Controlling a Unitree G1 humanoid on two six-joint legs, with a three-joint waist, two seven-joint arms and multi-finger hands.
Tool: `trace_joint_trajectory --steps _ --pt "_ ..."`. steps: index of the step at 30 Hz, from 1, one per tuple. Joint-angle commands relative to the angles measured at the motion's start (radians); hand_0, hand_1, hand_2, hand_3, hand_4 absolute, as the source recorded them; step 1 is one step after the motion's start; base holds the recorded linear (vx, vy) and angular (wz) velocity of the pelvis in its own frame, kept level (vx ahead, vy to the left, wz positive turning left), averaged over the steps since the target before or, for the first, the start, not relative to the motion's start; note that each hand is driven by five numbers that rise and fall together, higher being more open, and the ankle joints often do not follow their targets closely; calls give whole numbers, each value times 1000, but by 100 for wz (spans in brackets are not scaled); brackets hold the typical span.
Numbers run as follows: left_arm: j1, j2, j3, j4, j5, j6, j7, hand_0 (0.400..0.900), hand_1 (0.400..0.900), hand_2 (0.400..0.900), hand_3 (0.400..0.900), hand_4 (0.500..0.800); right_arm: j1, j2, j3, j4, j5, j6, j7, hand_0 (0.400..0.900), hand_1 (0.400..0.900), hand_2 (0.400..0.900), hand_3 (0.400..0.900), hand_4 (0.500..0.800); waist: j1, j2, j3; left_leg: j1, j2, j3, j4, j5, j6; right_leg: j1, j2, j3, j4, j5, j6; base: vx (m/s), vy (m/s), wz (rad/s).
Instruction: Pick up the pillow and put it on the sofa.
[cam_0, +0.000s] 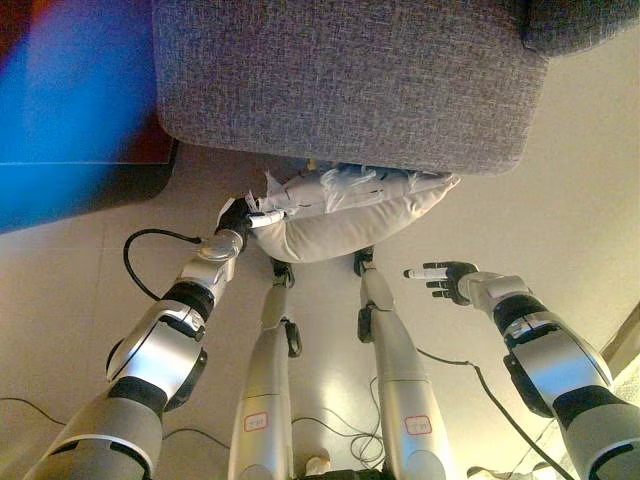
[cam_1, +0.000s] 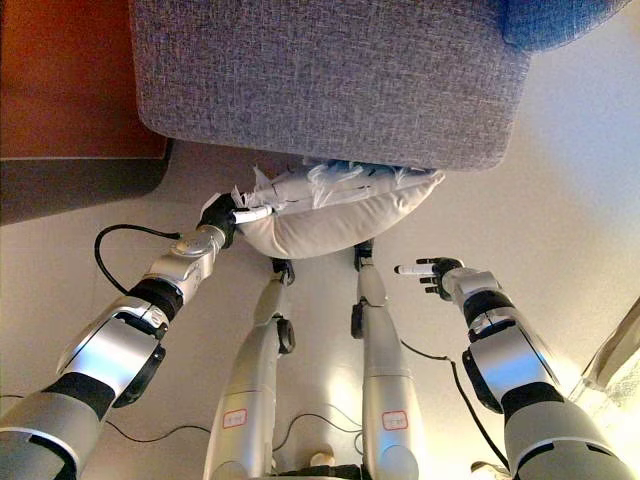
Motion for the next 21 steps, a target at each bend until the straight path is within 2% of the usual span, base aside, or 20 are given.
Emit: trace_joint_trajectory --steps 1,6,8,9,10,12,16,18,21 --pt "-24 4 34 -32 -22 -37 2 400 400 400 400 500 7 -42 26 32 1 35 4 900 900 900 900 800 18 5 5 -26 -28 7 121 -84 -69 27 36 14 49 -82 83 0 0 0" --pt "-9 10 37 -53 -23 -20 1 400 400 400 400 500 25 -43 22 25 0 27 14 900 900 900 900 800 19 8 5 22 -30 12 114 -88 -69 72 31 2 46 -86 80 0 0 0" --pt "6 7 37 -54 -10 -26 -7 400 400 400 400 500 37 -41 21 22 4 23 16 900 900 900 900 800 20 9 5 49 -34 13 110 -90 -68 99 31 -1 46 -88 77 9 -2 -2" --pt "14 4 35 -53 -2 -33 -14 400 400 400 400 500 49 -38 16 22 64 66 3 900 900 900 900 800 21 8 5 70 -36 12 110 -93 -67 118 32 -2 47 -90 76 15 13 -7" --pt "24 3 31 -52 9 -46 -20 400 400 400 400 500 69 -32 5 20 56 51 0 900 900 900 900 800 21 9 5 89 -39 10 112 -98 -66 136 33 -2 49 -94 75 29 25 -8" --pt "47 6 27 -80 44 -42 -27 400 400 400 400 500 96 -31 -6 19 53 36 -2 900 900 900 900 800 19 13 5 152 -45 17 101 -105 -60 190 28 -4 41 -96 73 43 51 -8" --pt "70 35 18 -96 92 -30 -56 400 400 400 400 500 123 -47 -28 25 28 38 23 900 900 900 900 800 16 18 5 276 -50 33 73 -112 -58 304 23 -5 28 -109 71 45 70 -12" --pt "89 59 14 -116 110 -20 -69 400 400 400 400 500 185 -70 -54 24 -14 -12 67 900 900 900 900 800 11 18 5 339 -54 35 68 -122 -55 361 23 -3 35 -122 69 57 53 -10" --pt "101 94 -8 -169 127 17 -88 400 400 400 400 500 251 -71 -81 28 -35 -33 88 900 900 900 900 800 5 24 -1 449 -58 40 42 -132 -47 461 16 -2 33 -139 69 78 19 0"
